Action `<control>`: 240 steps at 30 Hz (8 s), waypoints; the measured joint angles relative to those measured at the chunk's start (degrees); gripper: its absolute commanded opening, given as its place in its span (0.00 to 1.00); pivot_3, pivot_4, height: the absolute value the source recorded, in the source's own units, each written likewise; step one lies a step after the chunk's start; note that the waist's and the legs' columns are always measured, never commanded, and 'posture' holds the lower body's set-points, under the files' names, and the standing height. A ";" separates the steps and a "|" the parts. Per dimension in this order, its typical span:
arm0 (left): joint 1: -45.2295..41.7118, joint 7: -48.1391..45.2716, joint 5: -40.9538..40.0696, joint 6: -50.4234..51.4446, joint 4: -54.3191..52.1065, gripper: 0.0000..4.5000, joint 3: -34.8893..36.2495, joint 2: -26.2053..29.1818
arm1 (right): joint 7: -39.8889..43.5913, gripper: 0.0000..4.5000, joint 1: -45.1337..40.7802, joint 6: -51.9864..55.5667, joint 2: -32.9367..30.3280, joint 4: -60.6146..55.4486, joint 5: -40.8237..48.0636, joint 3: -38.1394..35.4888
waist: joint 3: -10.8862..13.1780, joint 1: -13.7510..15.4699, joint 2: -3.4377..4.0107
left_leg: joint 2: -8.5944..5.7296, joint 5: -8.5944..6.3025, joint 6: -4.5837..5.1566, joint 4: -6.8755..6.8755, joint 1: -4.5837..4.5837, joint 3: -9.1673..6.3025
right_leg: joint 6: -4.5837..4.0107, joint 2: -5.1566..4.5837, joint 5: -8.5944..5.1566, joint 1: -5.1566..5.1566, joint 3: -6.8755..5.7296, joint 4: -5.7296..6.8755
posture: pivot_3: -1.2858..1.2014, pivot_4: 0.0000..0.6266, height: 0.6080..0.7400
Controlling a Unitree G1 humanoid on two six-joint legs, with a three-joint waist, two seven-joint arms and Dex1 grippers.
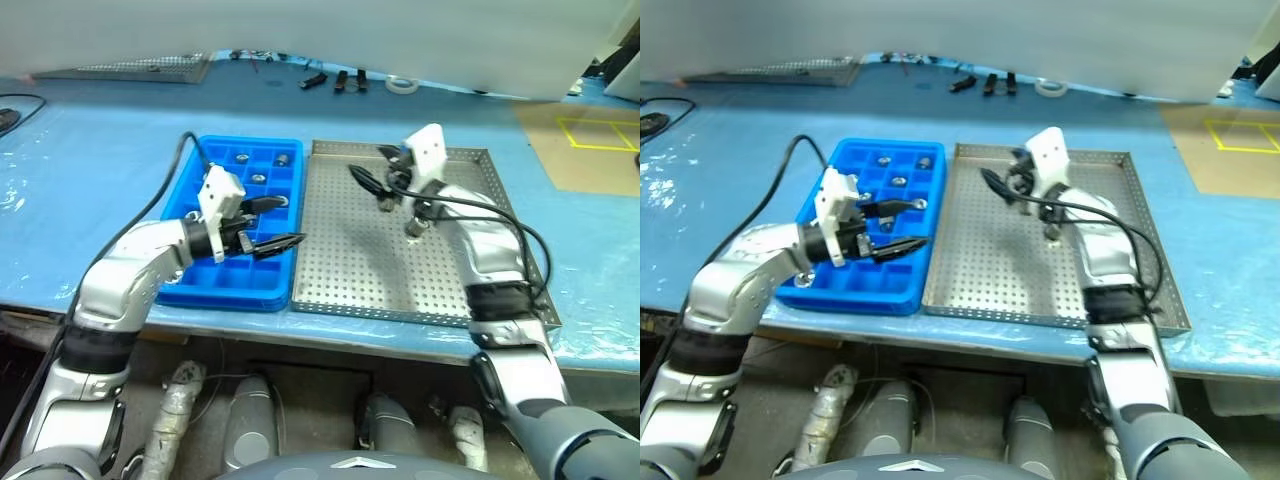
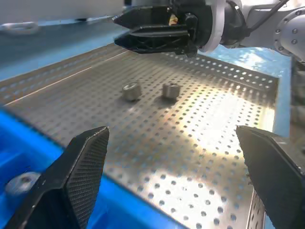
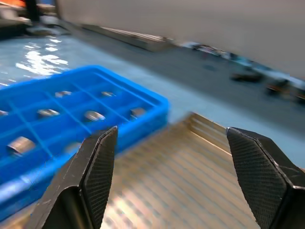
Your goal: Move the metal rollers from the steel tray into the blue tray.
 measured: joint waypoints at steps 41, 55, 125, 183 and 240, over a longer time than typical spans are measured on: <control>-9.52 -10.15 6.29 -5.72 14.31 1.00 -3.17 -4.70 | -14.61 0.49 9.42 -10.96 6.72 17.61 1.05 -4.35 | 0.00 -4.04 0.00 | 0.04 -0.27 0.50 -0.02 0.96 0.52 | -0.36 -0.04 -0.03 0.57 0.03 -0.06 | 0.47 0.24 1.00; -4.30 -10.14 3.55 -0.79 8.56 1.00 0.01 -0.26 | -7.96 0.38 8.85 -8.44 5.56 8.44 2.44 -0.56 | 0.01 -4.08 0.02 | 0.14 -0.35 0.62 -0.18 0.97 0.70 | -0.37 0.01 -0.04 0.49 0.03 -0.25 | 0.52 0.24 1.00; -0.27 0.48 -0.72 0.87 -2.05 1.00 0.95 1.87 | -24.50 0.93 -13.10 -4.06 16.11 23.61 -0.01 -4.23 | 0.01 0.28 0.02 | 0.43 0.36 -0.62 -0.06 0.06 -0.04 | -0.70 0.20 -0.20 -0.55 -0.10 0.93 | 0.56 0.24 1.00; 7.57 -1.85 -3.59 4.02 -6.37 1.00 4.83 6.15 | -30.02 0.16 -23.00 1.30 15.28 35.44 2.40 -6.63 | 0.03 -0.62 0.02 | 0.53 0.33 -0.57 -0.10 -0.01 -0.05 | -0.83 0.20 -0.27 -0.55 -0.32 0.89 | 0.60 0.24 1.00; 1.67 -1.66 -3.39 2.35 -0.72 1.00 2.44 5.64 | 7.24 0.66 -1.40 22.96 -3.48 -7.49 12.15 2.24 | 0.01 6.82 0.05 | 0.50 0.36 -0.62 0.18 0.02 -0.15 | -0.61 0.18 -0.26 -0.28 -0.24 0.97 | 0.53 0.24 1.00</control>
